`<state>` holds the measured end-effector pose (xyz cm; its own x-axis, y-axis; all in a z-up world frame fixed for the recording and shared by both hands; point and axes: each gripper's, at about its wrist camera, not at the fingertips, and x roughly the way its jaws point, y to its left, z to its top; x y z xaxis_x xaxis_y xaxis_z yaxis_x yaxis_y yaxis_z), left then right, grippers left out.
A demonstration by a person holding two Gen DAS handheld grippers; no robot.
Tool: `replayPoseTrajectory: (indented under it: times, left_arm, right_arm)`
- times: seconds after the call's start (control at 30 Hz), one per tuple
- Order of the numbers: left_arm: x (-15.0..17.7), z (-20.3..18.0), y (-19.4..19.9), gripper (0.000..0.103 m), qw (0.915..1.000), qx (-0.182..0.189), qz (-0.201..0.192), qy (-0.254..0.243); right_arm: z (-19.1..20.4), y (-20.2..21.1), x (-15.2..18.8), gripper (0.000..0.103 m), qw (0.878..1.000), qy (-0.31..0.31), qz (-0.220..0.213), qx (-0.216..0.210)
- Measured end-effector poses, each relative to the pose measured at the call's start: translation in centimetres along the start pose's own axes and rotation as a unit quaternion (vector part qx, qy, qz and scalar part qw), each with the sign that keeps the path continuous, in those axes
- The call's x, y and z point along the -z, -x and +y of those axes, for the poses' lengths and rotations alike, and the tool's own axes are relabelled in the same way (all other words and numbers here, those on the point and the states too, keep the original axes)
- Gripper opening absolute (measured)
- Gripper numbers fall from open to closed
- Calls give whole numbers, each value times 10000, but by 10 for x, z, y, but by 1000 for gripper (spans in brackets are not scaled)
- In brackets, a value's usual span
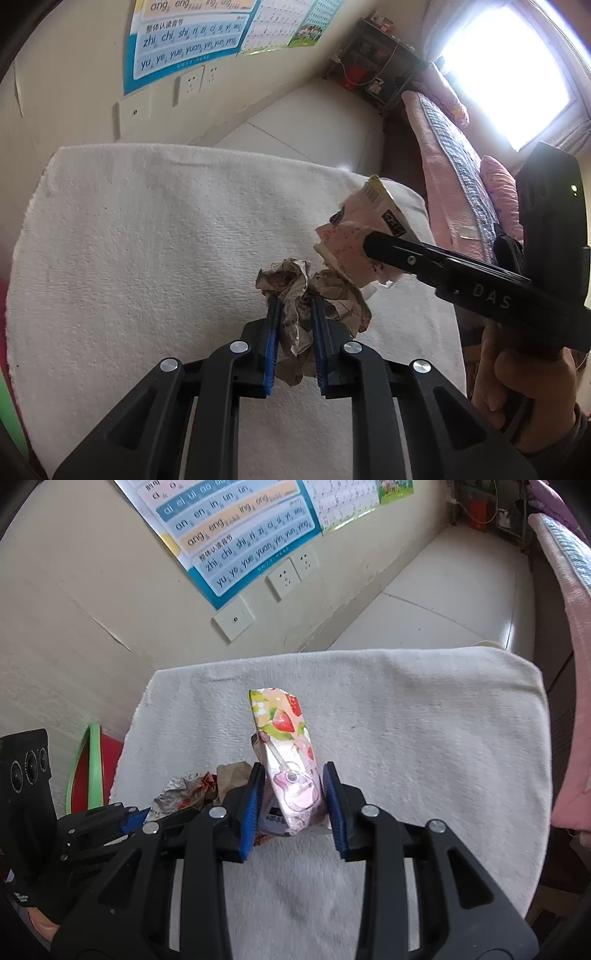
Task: Collect trash
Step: 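Grasp the pink strawberry snack bag with the right tool while the left tool grasps crumpled paper, then carry the pink bag and crumpled paper over the red bucket and open both tools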
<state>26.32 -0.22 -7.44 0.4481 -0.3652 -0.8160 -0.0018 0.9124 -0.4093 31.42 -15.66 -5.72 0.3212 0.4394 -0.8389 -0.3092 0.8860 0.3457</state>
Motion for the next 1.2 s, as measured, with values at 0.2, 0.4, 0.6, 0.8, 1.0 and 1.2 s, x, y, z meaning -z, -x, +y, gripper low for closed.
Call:
replayPoseTrajectory:
  times: [0.2,0.4,0.6,0.8,1.0,1.2]
  left_arm:
    - [8,-18,23,14,9996,-69,-122,-247]
    - [18,-35,57,14,9974,-434,-257,-506]
    - [32,-42,94,14,9956,-516,-473,-617]
    - [47,-40,125,14,9943,-557,-676,-611]
    - [56,-22,160,14,9927,-612,-918,-489]
    - [65,2,189,14,9910,-648,-1128,-315]
  right_arm:
    - [1,35,13,32,9996,-70,-254,143]
    - [10,75,33,32,9974,-41,-611,384]
    - [30,106,52,32,9956,33,-818,446]
    - [57,123,63,32,9945,237,-925,439]
    - [88,138,70,32,9928,506,-1027,358]
    - [127,139,67,32,9912,777,-1042,246]
